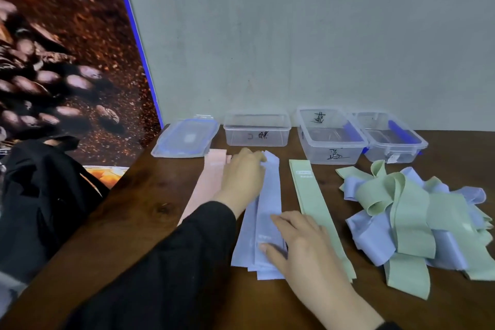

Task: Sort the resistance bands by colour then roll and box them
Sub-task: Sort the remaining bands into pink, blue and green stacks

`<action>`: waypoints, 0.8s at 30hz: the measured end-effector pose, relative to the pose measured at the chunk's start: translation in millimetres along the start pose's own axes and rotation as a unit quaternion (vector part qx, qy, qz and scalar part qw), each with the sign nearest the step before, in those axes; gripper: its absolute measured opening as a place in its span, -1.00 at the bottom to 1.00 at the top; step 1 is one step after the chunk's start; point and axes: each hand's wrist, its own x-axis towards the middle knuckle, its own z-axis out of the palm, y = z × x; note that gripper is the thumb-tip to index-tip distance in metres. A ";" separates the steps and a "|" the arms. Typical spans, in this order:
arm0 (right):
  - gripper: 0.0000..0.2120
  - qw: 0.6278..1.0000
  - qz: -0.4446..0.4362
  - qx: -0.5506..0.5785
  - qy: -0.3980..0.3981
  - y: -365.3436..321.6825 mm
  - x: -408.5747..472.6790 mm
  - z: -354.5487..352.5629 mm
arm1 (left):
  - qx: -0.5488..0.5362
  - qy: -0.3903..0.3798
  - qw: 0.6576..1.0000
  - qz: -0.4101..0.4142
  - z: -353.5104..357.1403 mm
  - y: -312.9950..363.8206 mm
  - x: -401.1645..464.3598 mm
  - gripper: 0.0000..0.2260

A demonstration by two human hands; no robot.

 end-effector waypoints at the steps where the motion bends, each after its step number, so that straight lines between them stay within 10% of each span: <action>1: -0.60 0.999 -0.016 -0.007 0.032 2.7 -1.6 3.7 | -0.019 -0.008 1.000 0.011 10.0 -2.5 -9.7 -0.72; 24: -0.66 0.987 -0.014 0.116 0.108 19.4 -5.9 -44.1 | -0.105 0.055 0.988 0.103 9.7 28.7 -56.7 -0.76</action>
